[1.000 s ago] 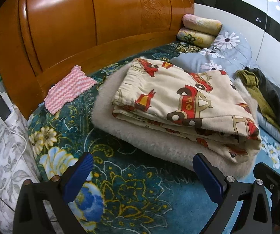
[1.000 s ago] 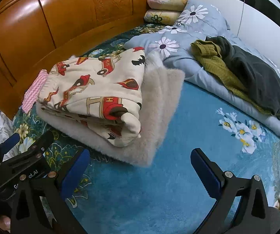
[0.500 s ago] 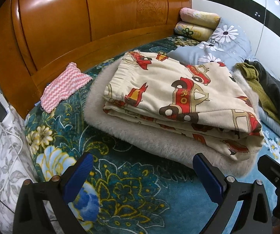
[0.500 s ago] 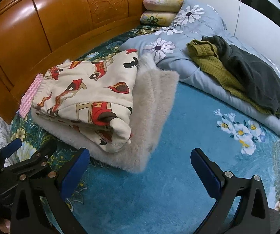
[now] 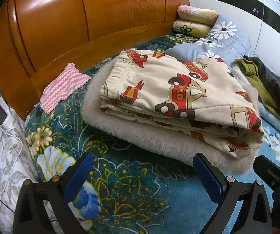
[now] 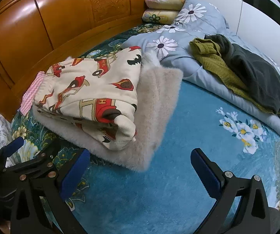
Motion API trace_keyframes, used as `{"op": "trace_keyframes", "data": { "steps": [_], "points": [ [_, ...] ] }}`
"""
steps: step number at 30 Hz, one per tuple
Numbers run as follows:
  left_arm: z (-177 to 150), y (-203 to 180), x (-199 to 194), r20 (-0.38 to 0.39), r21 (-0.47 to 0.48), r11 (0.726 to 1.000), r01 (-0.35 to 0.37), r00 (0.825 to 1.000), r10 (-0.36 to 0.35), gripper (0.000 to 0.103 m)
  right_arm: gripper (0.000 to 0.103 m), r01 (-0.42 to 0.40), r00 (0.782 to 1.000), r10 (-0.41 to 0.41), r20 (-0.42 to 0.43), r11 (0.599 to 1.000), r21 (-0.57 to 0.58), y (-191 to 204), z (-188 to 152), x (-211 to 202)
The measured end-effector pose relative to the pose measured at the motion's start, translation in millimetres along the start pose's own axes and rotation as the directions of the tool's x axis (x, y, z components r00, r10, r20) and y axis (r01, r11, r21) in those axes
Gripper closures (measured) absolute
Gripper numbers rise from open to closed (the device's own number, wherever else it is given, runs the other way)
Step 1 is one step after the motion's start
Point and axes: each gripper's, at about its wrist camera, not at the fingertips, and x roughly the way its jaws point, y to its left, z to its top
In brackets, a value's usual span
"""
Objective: Fold clothes
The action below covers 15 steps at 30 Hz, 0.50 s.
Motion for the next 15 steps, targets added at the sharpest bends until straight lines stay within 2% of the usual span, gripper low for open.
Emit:
{"op": "trace_keyframes", "data": {
  "steps": [15],
  "points": [
    [-0.4,1.1,5.4,-0.027,-0.008,1.000,-0.016,1.000,0.015,0.000,0.000,-0.006,1.000,0.006,-0.006,1.000,0.009,-4.2,0.8,5.3]
  ]
}}
